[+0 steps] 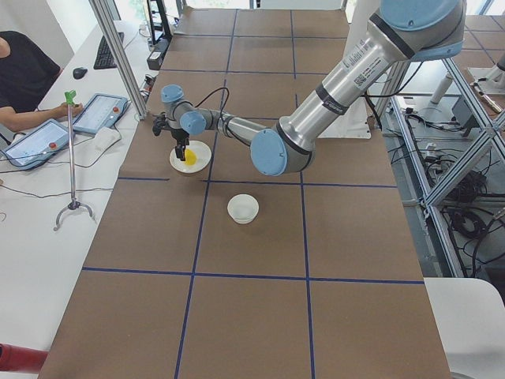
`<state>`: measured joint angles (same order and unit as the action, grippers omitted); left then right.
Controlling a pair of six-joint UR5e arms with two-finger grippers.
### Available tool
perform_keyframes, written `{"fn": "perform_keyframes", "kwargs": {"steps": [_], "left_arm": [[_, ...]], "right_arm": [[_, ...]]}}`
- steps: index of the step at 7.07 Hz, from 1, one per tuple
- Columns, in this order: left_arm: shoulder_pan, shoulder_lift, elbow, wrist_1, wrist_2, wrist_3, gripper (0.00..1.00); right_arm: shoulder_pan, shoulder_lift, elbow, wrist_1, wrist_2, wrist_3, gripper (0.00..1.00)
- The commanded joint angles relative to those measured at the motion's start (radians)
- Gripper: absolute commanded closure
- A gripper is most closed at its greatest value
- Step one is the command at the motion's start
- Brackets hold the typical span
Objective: Move lemon from plate to bowl
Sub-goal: 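Lower the left gripper and close its fingers around the lemon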
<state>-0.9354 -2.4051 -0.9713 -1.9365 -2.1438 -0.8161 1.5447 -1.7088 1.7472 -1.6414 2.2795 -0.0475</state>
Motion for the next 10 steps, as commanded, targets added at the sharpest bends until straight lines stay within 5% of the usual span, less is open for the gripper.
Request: {"fn": "perform_keyframes", "kwargs": {"steps": [1, 6, 7, 8, 9, 10], "left_arm": [[0.012, -0.002, 0.045, -0.045, 0.001, 0.000, 0.00], [0.017, -0.002, 0.049, -0.045, 0.001, 0.000, 0.04], [0.017, -0.003, 0.049, -0.045, 0.001, 0.000, 0.42], [0.017, -0.003, 0.049, -0.045, 0.001, 0.002, 0.68], [0.015, -0.006, 0.048, -0.047, 0.001, 0.006, 0.90], [0.014, -0.006, 0.046, -0.047, 0.001, 0.009, 1.00]], "right_arm": [[0.000, 0.000, 0.000, 0.000, 0.000, 0.000, 0.00], [0.000, 0.000, 0.000, 0.000, 0.000, 0.000, 0.00], [0.000, 0.000, 0.000, 0.000, 0.000, 0.000, 0.00], [0.000, 0.000, 0.000, 0.000, 0.000, 0.000, 0.00], [0.000, 0.000, 0.000, 0.000, 0.000, 0.000, 0.00], [0.000, 0.000, 0.000, 0.000, 0.000, 0.000, 0.00]]}}
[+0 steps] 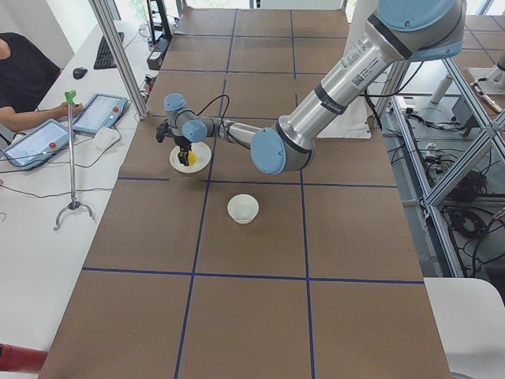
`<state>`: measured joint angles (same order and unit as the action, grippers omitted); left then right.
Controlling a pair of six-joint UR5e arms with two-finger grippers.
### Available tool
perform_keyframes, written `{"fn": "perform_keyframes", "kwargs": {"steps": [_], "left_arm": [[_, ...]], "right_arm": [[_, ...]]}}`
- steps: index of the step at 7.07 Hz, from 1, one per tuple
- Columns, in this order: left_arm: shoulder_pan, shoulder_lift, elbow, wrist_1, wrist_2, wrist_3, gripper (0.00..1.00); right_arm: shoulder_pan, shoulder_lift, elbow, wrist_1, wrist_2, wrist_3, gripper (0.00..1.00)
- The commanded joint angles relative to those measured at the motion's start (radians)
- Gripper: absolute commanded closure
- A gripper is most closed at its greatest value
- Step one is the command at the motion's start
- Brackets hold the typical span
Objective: Move lemon from plate to bowl
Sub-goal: 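Lower the left gripper and close its fingers around the lemon, then lift the lemon with the left gripper and carry it toward the white bowl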
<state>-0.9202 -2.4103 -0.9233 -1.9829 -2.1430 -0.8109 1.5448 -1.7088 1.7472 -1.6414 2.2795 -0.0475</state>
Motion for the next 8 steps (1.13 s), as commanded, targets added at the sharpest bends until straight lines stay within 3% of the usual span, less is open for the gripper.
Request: {"fn": "perform_keyframes", "kwargs": {"steps": [1, 3, 6, 8], "left_arm": [[-0.014, 0.000, -0.006, -0.004, 0.000, 0.004, 1.00], [-0.060, 0.013, -0.063, 0.027, -0.011, 0.006, 1.00], [-0.084, 0.270, -0.507, 0.209, -0.011, 0.009, 1.00], [-0.089, 0.463, -0.715, 0.223, 0.002, 0.010, 1.00]], "right_arm": [[0.000, 0.000, 0.000, 0.000, 0.000, 0.000, 0.00], [0.000, 0.000, 0.000, 0.000, 0.000, 0.000, 0.00], [0.000, 0.000, 0.000, 0.000, 0.000, 0.000, 0.00], [0.000, 0.000, 0.000, 0.000, 0.000, 0.000, 0.00]]}}
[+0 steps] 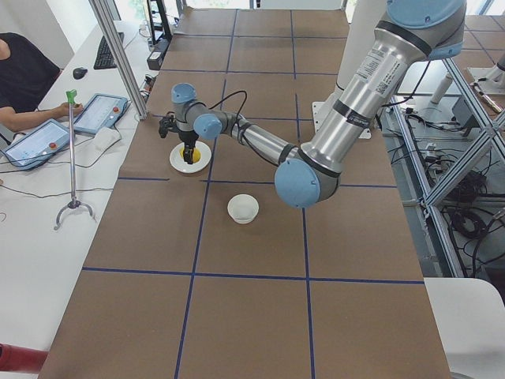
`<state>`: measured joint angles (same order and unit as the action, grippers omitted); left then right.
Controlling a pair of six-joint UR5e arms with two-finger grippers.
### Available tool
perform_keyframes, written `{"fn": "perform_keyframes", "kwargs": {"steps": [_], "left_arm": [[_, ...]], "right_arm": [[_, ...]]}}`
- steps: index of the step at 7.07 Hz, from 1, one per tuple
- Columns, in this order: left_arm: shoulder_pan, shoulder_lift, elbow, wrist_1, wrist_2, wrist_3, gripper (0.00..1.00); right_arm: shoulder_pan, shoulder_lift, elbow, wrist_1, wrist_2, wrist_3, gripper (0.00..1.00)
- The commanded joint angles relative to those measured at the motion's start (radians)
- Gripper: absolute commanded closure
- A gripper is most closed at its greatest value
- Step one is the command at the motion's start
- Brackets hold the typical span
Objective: Move lemon from plate to bowl
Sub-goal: 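Lift the lemon with the left gripper and carry it toward the white bowl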
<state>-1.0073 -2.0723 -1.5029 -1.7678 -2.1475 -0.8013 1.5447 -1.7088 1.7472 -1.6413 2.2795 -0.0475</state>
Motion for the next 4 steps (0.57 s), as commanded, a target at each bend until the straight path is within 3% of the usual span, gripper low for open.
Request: {"fn": "perform_keyframes", "kwargs": {"steps": [1, 3, 4], "left_arm": [[0.001, 0.243, -0.233, 0.004, 0.008, -0.001, 1.00], [0.042, 0.401, -0.321, -0.059, 0.076, -0.050, 1.00], [0.080, 0.504, -0.339, -0.187, 0.078, -0.126, 1.00]], "right_arm": [[0.000, 0.000, 0.000, 0.000, 0.000, 0.000, 0.00], [0.000, 0.000, 0.000, 0.000, 0.000, 0.000, 0.00], [0.000, 0.000, 0.000, 0.000, 0.000, 0.000, 0.00]]}}
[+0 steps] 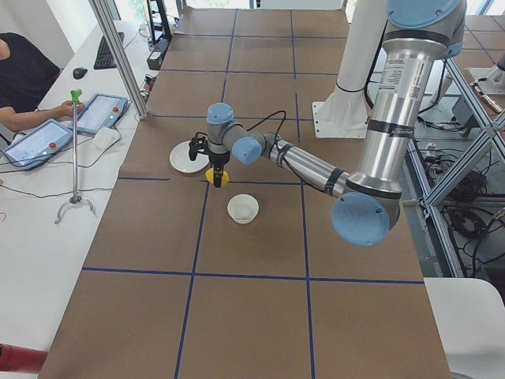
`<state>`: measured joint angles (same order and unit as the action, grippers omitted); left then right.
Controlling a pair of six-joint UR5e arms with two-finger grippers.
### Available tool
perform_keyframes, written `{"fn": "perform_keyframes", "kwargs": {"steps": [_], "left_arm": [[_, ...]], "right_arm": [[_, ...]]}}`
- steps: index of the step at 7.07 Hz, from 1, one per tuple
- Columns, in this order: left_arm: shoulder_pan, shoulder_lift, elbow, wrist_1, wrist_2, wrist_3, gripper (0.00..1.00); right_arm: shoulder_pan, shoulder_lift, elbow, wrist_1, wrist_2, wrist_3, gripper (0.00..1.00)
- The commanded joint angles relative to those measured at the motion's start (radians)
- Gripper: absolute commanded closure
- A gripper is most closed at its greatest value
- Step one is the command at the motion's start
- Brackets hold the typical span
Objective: Move lemon from plate to bowl
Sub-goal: 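Lift the lemon with the left gripper and carry it toward the white bowl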
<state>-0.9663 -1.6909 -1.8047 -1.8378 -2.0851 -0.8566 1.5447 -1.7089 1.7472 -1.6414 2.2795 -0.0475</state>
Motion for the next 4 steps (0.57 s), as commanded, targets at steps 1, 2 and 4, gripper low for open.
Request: {"fn": "perform_keyframes", "kwargs": {"steps": [1, 2, 4], "left_arm": [[0.073, 0.204, -0.038, -0.240, 0.022, -0.119, 1.00], [0.090, 0.245, -0.038, -0.277, 0.023, -0.125, 1.00], [0.100, 0.257, -0.033, -0.279, 0.022, -0.121, 1.00]], "right_arm": [[0.000, 0.000, 0.000, 0.000, 0.000, 0.000, 0.00], [0.000, 0.000, 0.000, 0.000, 0.000, 0.000, 0.00], [0.000, 0.000, 0.000, 0.000, 0.000, 0.000, 0.00]]}}
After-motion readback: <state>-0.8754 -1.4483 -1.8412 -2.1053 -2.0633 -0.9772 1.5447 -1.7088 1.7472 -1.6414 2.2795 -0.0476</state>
